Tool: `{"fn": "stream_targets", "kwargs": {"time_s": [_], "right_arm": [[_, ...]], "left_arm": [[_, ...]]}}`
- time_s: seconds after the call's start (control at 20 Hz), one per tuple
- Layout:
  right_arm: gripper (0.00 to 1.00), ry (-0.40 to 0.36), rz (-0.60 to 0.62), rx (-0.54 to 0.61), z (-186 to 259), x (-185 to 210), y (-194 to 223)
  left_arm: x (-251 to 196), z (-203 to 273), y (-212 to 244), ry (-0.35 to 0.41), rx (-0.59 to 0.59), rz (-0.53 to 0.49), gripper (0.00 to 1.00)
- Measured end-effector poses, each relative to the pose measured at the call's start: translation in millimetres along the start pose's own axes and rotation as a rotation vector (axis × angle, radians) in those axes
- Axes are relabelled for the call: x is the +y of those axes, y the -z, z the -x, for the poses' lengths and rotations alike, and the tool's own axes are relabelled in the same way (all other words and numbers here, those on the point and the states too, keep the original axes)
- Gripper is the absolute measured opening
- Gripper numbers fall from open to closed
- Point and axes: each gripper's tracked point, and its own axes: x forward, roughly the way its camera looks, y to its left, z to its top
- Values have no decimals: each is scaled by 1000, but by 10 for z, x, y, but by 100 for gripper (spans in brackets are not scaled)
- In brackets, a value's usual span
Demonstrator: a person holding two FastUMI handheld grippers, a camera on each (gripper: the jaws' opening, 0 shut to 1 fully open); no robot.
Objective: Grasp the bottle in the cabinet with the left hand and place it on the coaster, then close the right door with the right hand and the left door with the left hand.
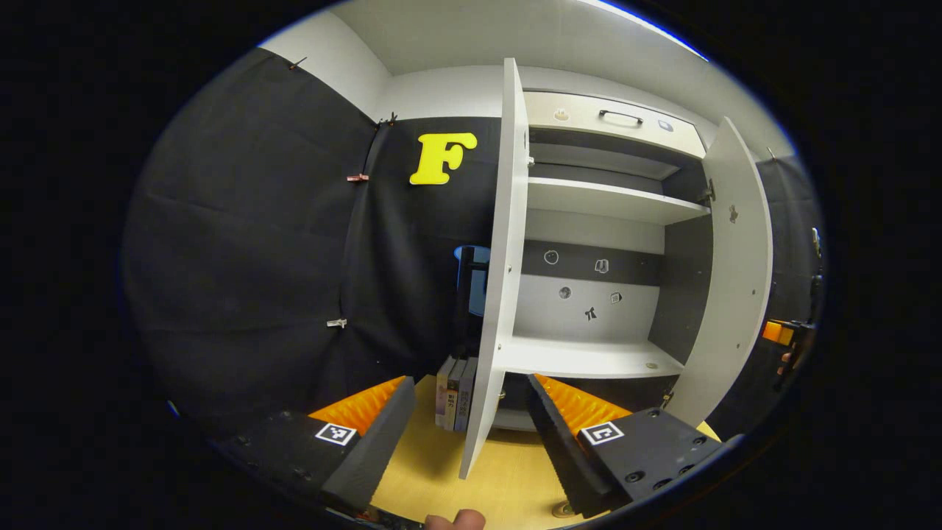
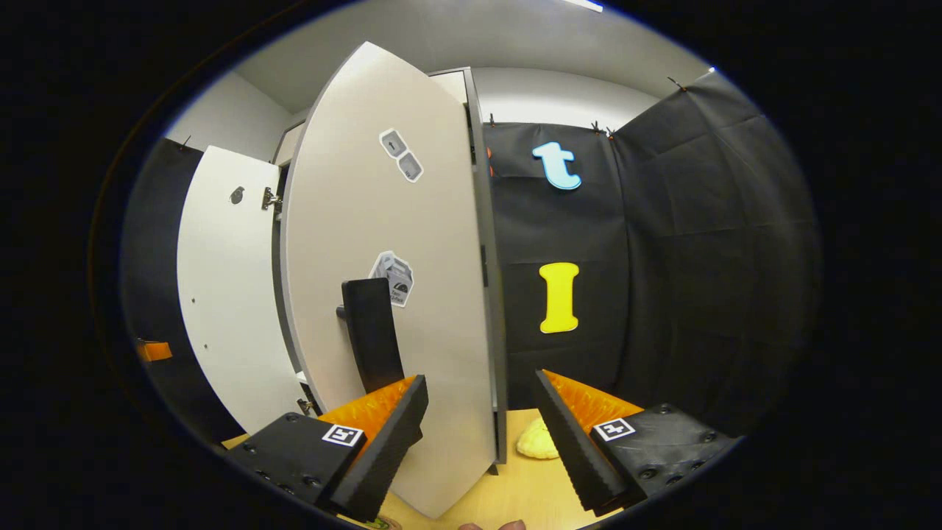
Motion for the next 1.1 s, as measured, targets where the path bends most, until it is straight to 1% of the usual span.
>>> {"fn": "stream_targets", "kwargs": {"time_s": [0.25, 0.45, 0.55, 0.75, 0.85, 1.0, 1.1], "right_arm": [[98, -70, -2, 17, -178, 367, 73], [98, -119, 12, 39, -422, 668, 211], [98, -125, 18, 45, -529, 765, 274], [98, -146, 6, 45, -636, 853, 276], [98, -157, 20, 36, -757, 917, 269], [98, -135, 33, 26, -944, 938, 308], [96, -136, 24, 29, -998, 956, 296]], "left_arm": [[-25, -66, -50, 5, -14, -34, 95], [26, -83, 9, -3, -10, -24, 95], [33, -81, 44, -9, -1, -14, 95], [44, -86, 62, -25, 5, -14, 95], [60, -85, 58, -34, 5, -14, 95], [91, -69, 26, -52, -2, -31, 95], [99, -76, -2, -57, -4, -41, 95]]}}
